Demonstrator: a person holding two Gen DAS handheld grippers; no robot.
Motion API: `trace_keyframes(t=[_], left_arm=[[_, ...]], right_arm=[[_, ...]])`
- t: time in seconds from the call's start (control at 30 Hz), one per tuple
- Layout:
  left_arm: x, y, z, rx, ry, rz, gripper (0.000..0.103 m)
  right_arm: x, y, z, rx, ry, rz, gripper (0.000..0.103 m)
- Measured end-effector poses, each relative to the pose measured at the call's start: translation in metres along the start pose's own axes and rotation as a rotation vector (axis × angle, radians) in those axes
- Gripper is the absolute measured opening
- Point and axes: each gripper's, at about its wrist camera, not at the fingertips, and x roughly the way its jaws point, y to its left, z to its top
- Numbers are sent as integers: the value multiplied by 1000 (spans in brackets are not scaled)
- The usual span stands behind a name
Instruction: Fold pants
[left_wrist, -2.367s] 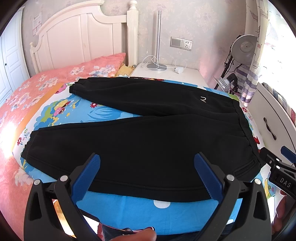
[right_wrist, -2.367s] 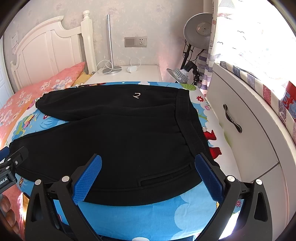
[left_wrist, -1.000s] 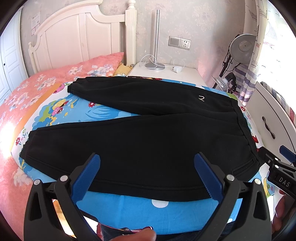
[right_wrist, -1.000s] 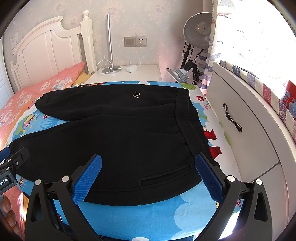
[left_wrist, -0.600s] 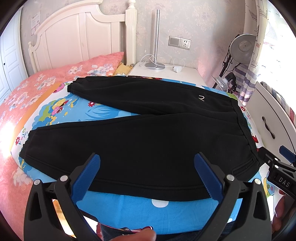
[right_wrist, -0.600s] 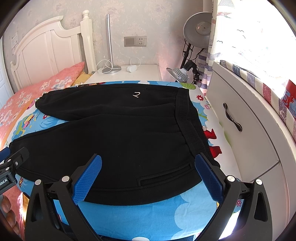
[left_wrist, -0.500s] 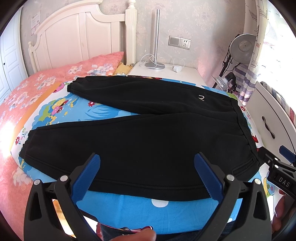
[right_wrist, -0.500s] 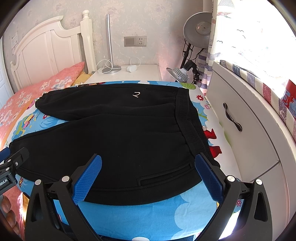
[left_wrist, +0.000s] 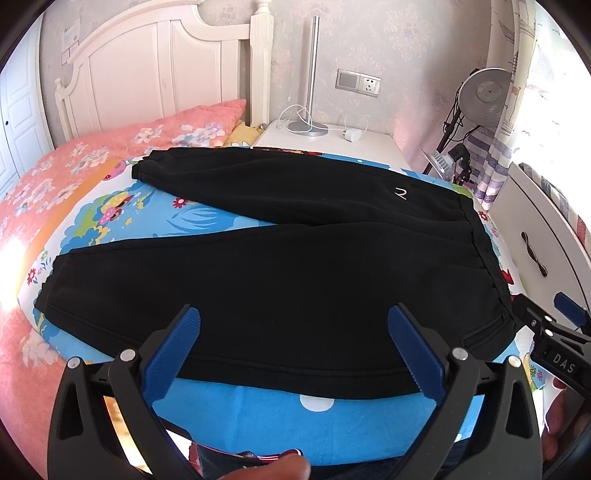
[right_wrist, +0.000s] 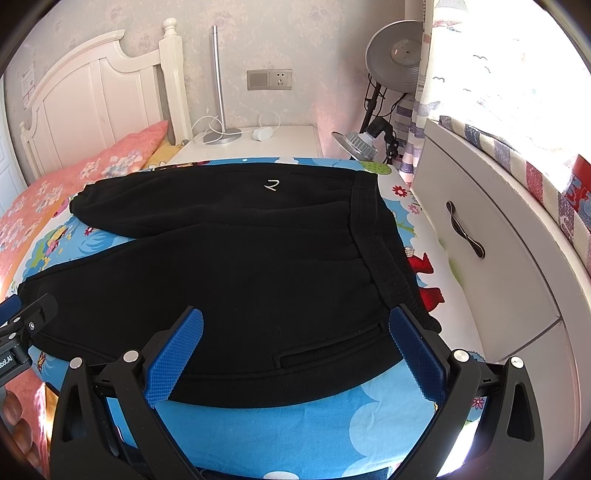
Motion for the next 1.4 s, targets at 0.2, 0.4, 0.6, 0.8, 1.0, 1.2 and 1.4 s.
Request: trace_keyframes(t=[0.2,0.4,0.6,0.8,1.0,1.2,1.4], left_arm=[[8,2,-10,-43,1,-118,101],[21,9,-9,-74,54,-227,101],[35,18,-8,-99,97,-329,101],[55,36,-6,-134,139,-292,101],[78,54,-2,-168,194,-259,101],[90,60,9,-194,207,-239,101],[103,57,21,-178,219,-237,101]], right_arm=[[20,-16,4,43,42,76,98],[89,-69,80,49,84,54,98],[209,-126,165,29,223,35,98],[299,-148,202,-54,347,41,95],[342,-149,217,-137,410,113,95],[374,-146,217,-197,465,180,73],[351,-139,222,-211,389,208,40]])
